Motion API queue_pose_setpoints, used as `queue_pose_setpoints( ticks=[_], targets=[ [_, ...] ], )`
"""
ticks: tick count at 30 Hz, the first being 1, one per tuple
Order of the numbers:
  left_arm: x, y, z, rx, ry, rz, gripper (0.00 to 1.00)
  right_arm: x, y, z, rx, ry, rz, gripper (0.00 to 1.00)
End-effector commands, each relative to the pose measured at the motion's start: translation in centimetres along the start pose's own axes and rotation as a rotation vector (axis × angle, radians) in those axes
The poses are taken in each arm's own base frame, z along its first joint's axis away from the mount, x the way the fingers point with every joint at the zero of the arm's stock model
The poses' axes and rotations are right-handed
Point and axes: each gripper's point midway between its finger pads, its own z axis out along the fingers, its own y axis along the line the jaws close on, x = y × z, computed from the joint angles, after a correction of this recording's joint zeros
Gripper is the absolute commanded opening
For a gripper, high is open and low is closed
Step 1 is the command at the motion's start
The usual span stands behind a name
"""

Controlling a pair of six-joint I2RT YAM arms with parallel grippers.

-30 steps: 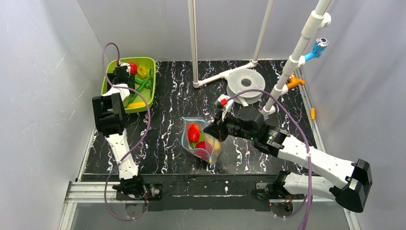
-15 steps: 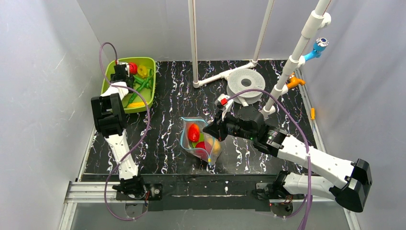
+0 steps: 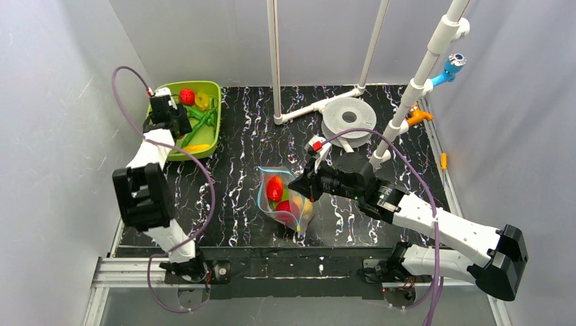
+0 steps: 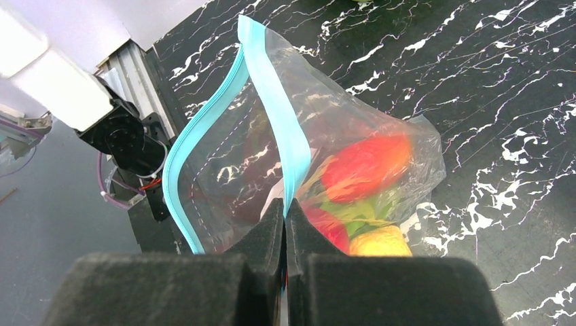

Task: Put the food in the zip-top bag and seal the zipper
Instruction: Pick up the fake vegetable from the bin, then place the fake vegetable in the zipper food storage bag.

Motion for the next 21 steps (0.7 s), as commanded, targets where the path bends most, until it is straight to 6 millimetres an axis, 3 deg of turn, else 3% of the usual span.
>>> queue_pose_setpoints(
  ticks=[1,7,14,21],
  targets=[
    [-2.5,-3.2,-6.7,0.207,-0.081,-0.206,0.0,-1.6,0.3,0.0,-0.002,-0.066,-0.017,0.01],
    [-0.5,-9.1,-14.5,0.587,0.019,-0.322,0.0,-1.5,-0.1,0.3,0.013,-0.052,-0.016,0.01],
    [2.8,-16.6,-25.4,0.96,0.028,-0.13,0.0,-1.4,-0.4,1.0,0.038,-0.009,0.004,0.01],
    [4.1,-19.7,-33.8,1.255,-0.072,-0.114,0.0,-1.3,-0.7,1.6,0.055,0.019,0.028,0.01]
  ],
)
